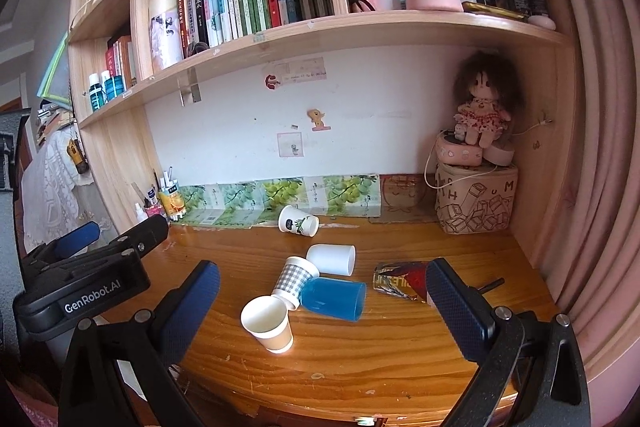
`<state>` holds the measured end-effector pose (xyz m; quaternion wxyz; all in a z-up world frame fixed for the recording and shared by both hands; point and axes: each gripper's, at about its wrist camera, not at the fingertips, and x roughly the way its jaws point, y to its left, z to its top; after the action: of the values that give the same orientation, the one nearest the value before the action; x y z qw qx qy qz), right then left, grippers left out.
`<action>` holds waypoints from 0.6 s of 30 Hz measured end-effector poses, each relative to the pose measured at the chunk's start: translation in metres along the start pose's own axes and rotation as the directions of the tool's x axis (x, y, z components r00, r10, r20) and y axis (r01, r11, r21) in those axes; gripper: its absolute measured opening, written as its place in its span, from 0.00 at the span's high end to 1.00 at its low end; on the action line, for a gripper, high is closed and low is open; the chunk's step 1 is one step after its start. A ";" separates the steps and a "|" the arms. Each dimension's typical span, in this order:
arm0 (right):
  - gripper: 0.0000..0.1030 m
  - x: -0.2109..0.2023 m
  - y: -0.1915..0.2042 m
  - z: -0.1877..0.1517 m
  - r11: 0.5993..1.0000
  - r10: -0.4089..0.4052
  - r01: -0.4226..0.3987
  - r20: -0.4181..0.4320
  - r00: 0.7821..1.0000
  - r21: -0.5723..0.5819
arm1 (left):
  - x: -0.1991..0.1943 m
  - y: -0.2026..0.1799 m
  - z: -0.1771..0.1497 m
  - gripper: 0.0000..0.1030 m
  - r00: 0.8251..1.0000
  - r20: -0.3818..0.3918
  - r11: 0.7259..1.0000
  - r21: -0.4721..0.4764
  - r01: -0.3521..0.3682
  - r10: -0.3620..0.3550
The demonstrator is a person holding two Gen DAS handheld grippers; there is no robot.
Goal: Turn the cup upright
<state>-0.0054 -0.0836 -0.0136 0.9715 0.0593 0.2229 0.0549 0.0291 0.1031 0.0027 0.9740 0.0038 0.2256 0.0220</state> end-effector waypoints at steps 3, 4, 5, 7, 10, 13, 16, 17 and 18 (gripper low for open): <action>0.00 0.001 -0.001 0.000 1.000 0.006 -0.006 -0.002 1.000 0.001 | -0.001 -0.001 0.000 0.00 1.000 0.000 1.000 0.005 -0.004 0.004; 0.00 0.001 -0.001 0.000 1.000 0.009 -0.009 -0.002 1.000 0.000 | -0.001 -0.001 -0.001 0.00 1.000 -0.001 1.000 0.005 -0.004 0.004; 0.00 0.001 -0.001 0.000 1.000 0.011 -0.011 -0.002 1.000 0.000 | 0.000 -0.002 -0.001 0.00 1.000 -0.003 1.000 0.007 -0.007 0.007; 0.00 0.002 -0.002 0.000 1.000 0.012 -0.012 -0.004 1.000 0.001 | -0.001 -0.003 -0.001 0.00 1.000 -0.006 1.000 0.011 -0.007 0.007; 0.00 0.002 -0.001 0.000 1.000 0.011 -0.011 -0.009 1.000 0.002 | -0.001 -0.004 -0.001 0.00 1.000 -0.007 1.000 0.015 -0.005 0.006; 0.00 0.002 -0.001 0.000 1.000 0.013 -0.013 -0.012 1.000 0.003 | -0.001 -0.005 -0.001 0.00 1.000 -0.007 1.000 0.022 0.001 0.000; 0.00 0.005 -0.001 -0.002 1.000 0.007 -0.007 -0.026 1.000 0.002 | 0.000 -0.006 -0.001 0.00 1.000 -0.011 1.000 0.028 0.006 -0.006; 0.00 0.006 -0.001 -0.002 1.000 0.003 -0.003 -0.032 0.999 0.002 | 0.000 -0.006 -0.001 0.00 1.000 -0.012 1.000 0.030 0.007 -0.007; 0.00 0.007 -0.001 -0.003 1.000 -0.001 0.001 -0.039 0.999 0.004 | 0.000 -0.006 -0.001 0.00 1.000 -0.012 0.999 0.031 0.008 -0.008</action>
<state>-0.0003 -0.0832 -0.0191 0.9668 0.0601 0.2421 0.0551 0.0292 0.0970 0.0016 0.9725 0.0179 0.2316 0.0147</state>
